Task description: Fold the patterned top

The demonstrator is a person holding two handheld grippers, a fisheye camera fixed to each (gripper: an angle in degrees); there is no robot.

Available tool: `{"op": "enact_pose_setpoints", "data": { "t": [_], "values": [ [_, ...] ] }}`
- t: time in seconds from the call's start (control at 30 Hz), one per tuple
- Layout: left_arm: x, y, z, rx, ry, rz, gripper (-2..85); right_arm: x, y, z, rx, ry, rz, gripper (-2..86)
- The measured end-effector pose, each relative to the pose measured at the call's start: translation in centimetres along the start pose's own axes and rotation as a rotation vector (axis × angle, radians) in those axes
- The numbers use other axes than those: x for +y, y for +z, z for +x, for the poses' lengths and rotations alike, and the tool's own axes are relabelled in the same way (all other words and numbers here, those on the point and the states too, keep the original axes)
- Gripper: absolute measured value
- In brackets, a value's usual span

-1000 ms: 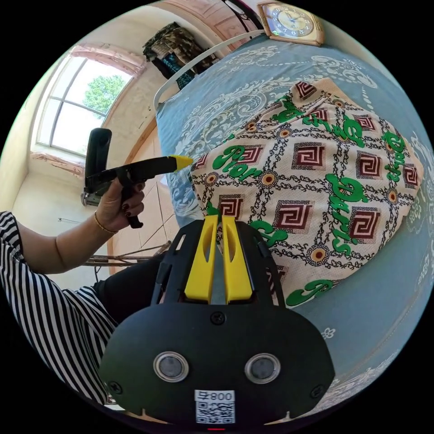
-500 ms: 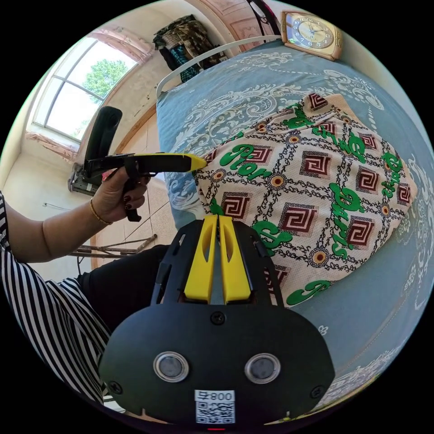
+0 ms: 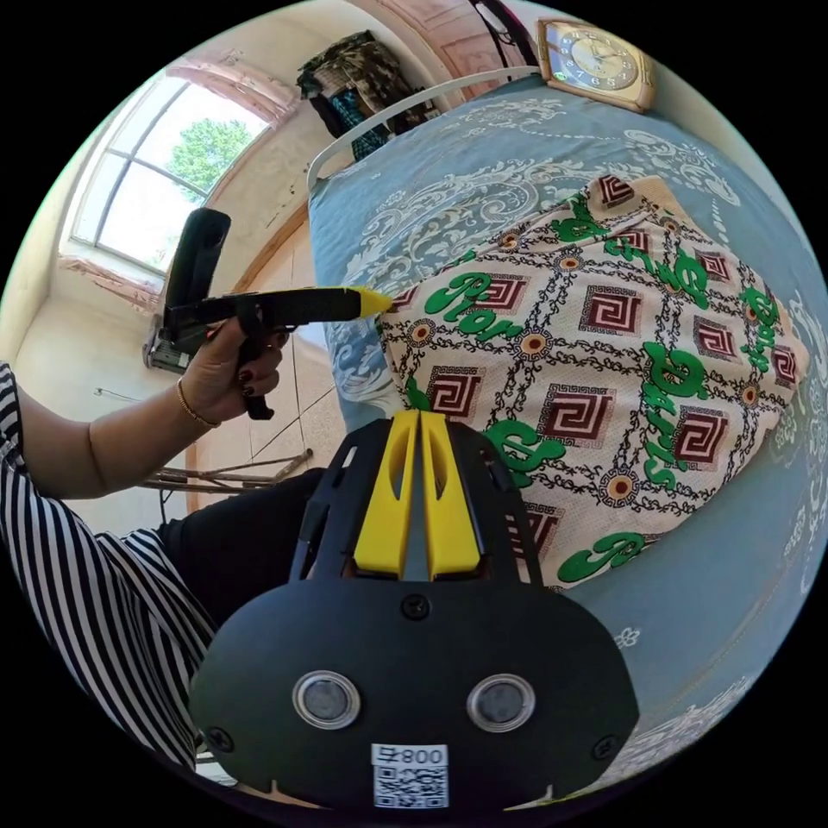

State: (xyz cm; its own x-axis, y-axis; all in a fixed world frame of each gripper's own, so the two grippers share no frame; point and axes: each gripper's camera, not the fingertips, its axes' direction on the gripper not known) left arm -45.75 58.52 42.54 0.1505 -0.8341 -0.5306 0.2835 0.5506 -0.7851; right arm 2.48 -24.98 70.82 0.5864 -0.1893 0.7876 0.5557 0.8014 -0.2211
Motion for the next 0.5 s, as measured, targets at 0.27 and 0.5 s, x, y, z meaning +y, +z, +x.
{"op": "enact_pose_setpoints", "data": {
  "t": [0.27, 0.5],
  "values": [
    [2.1, 2.1, 8.2, 0.080, 0.368, -0.061, 7.1, 10.1, -6.3, 6.3, -0.236, 0.277, 0.161, 4.9],
    [5.4, 8.7, 16.9, -0.086, 0.901, -0.249, 7.9, 21.1, -9.2, 13.2, -0.370, 0.589, 0.250, 7.2]
  ]
}}
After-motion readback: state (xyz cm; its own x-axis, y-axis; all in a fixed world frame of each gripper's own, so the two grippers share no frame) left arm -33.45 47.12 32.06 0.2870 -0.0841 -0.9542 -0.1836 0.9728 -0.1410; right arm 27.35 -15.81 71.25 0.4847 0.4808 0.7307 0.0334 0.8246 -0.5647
